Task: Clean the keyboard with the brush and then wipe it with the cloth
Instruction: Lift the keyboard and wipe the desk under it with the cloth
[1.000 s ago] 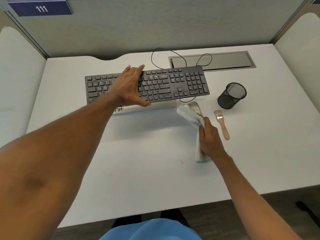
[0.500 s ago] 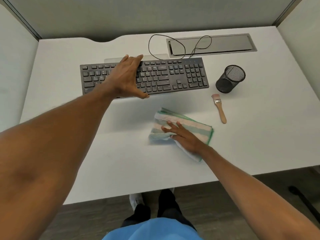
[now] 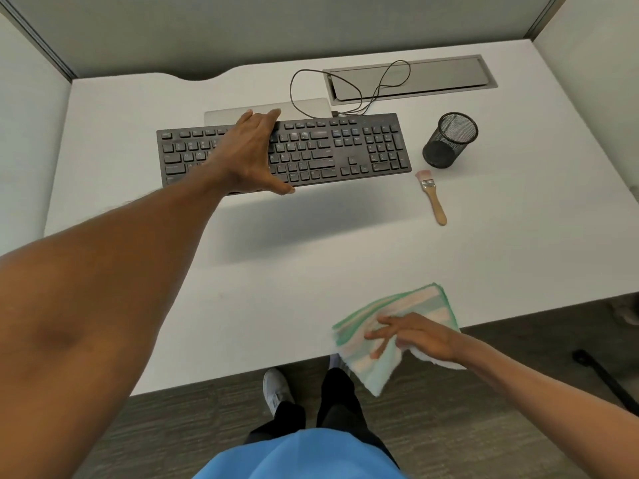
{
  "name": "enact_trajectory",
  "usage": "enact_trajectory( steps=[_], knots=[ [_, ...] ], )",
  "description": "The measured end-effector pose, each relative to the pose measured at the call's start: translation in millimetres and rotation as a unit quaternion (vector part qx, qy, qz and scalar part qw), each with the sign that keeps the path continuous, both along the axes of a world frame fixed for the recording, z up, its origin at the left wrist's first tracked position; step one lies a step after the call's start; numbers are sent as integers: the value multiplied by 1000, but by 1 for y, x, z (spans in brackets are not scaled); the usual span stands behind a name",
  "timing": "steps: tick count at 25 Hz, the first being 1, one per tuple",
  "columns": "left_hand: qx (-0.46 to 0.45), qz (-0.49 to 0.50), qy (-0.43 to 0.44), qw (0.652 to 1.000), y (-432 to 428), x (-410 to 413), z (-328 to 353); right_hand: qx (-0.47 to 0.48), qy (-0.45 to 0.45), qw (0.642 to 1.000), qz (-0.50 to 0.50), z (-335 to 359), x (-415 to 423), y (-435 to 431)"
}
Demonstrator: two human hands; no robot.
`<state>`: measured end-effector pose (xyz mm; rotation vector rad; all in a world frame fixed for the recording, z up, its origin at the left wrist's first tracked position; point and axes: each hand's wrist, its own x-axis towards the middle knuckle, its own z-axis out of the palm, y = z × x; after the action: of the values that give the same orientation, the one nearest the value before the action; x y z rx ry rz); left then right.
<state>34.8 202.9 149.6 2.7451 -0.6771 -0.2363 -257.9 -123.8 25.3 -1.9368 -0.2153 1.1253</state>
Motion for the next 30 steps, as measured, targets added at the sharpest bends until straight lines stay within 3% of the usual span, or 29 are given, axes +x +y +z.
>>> enact_trajectory(
  steps=[3, 8, 11, 13, 15, 17, 19, 22, 25, 30],
  knots=[
    [-12, 4, -10, 1000, 3, 0, 4, -40, 21, 999, -18, 2, -27, -29],
    [-35, 6, -12, 999, 0, -5, 10, -220, 67, 973, -36, 10, -64, -95],
    [-33, 6, -9, 999, 1, -5, 12, -159, 71, 953, -249, 49, -53, -104],
    [-26, 6, -8, 1000, 0, -3, 12, -112, 20, 898, -426, 83, -35, -99],
    [-17, 5, -7, 1000, 0, 0, 14, -91, -92, 848, -513, 111, -16, -84],
    [-13, 7, -7, 1000, 1, 4, 15, -100, -205, 856, -465, 122, -1, -51],
    [-13, 6, -8, 1000, 2, 8, 15, -103, -235, 873, -415, 101, 8, -15],
    [-13, 9, -9, 1000, 4, 16, 16, -179, -279, 916, -227, 30, 18, 22],
    [-12, 8, -10, 1000, 6, 23, 16, -264, -364, 891, -63, -34, 41, 33],
    [-14, -8, -6, 1000, 10, 29, 7, -333, -391, 849, -126, -47, 114, 85]
  ],
)
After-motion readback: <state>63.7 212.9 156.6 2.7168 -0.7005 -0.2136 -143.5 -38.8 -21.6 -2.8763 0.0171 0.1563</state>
